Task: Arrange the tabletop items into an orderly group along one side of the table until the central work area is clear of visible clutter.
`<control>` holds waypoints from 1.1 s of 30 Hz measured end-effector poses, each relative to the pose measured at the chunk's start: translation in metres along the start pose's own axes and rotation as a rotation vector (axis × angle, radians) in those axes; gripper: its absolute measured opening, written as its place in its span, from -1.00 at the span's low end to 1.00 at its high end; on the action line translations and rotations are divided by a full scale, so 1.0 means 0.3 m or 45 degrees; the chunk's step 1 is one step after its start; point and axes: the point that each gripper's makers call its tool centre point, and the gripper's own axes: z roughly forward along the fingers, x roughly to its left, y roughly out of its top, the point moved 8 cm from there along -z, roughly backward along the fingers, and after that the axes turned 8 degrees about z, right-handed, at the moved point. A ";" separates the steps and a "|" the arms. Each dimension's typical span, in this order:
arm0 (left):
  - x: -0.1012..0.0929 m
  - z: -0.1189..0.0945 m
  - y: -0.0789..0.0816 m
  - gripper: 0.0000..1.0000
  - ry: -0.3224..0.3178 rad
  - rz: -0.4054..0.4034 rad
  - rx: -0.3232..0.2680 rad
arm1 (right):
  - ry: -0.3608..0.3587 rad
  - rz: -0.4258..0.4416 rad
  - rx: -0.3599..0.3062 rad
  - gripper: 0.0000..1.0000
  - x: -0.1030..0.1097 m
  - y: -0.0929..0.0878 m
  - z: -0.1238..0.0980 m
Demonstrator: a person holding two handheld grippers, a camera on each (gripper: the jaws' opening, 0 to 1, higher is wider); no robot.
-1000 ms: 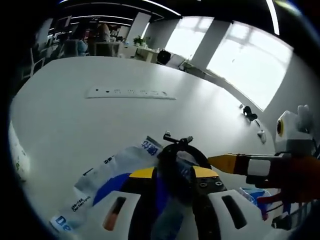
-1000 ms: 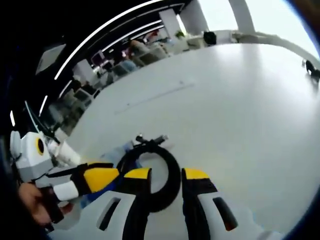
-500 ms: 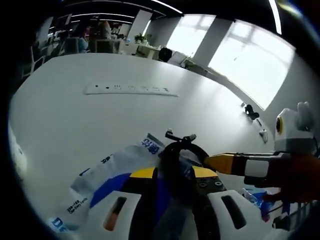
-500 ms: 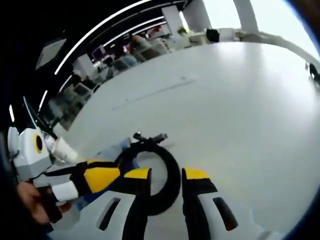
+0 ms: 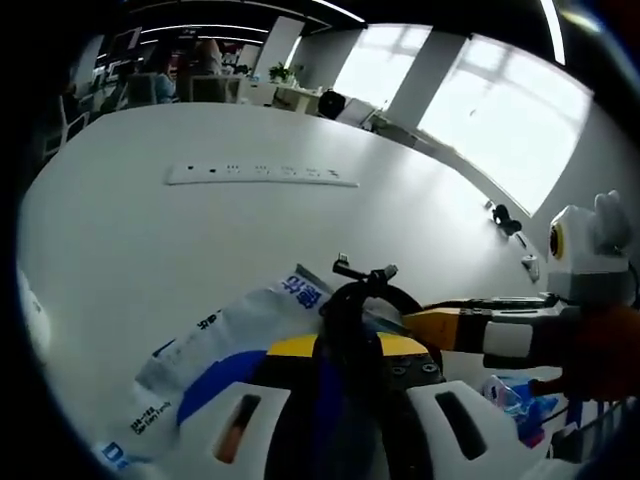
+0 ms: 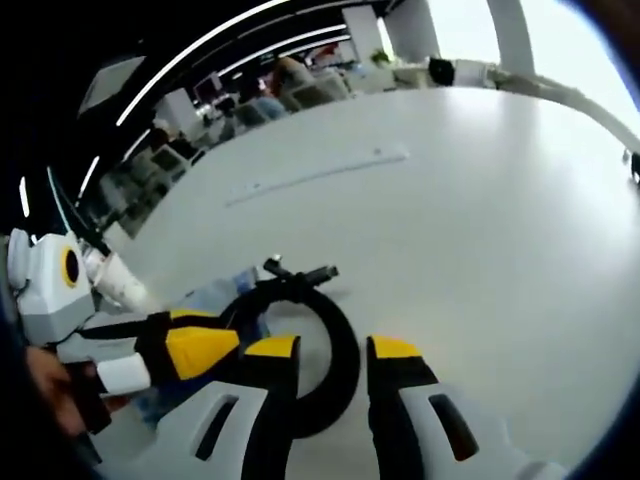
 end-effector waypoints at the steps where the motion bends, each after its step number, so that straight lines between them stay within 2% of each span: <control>1: -0.002 0.004 0.001 -0.62 -0.001 0.009 0.003 | -0.001 -0.007 0.001 -0.54 -0.002 0.000 0.002; 9: -0.006 0.018 0.005 -0.63 0.011 0.045 0.017 | -0.015 -0.108 0.018 -0.55 -0.001 0.011 0.016; 14: -0.007 0.023 0.007 -0.63 0.048 0.088 0.027 | -0.028 -0.222 0.034 -0.56 0.007 0.013 0.025; 18: -0.017 0.030 0.006 -0.63 0.053 0.134 0.045 | -0.045 -0.386 0.063 -0.59 0.010 0.017 0.033; 23: -0.014 0.031 0.006 -0.64 0.066 0.151 0.055 | -0.043 -0.381 0.057 -0.63 0.018 0.018 0.039; 30: -0.018 0.038 0.007 -0.65 0.088 0.175 0.063 | -0.058 -0.496 0.061 -0.74 0.018 0.023 0.049; 33: -0.018 0.039 0.008 -0.66 0.094 0.183 0.065 | -0.058 -0.477 0.055 -0.79 0.016 0.025 0.048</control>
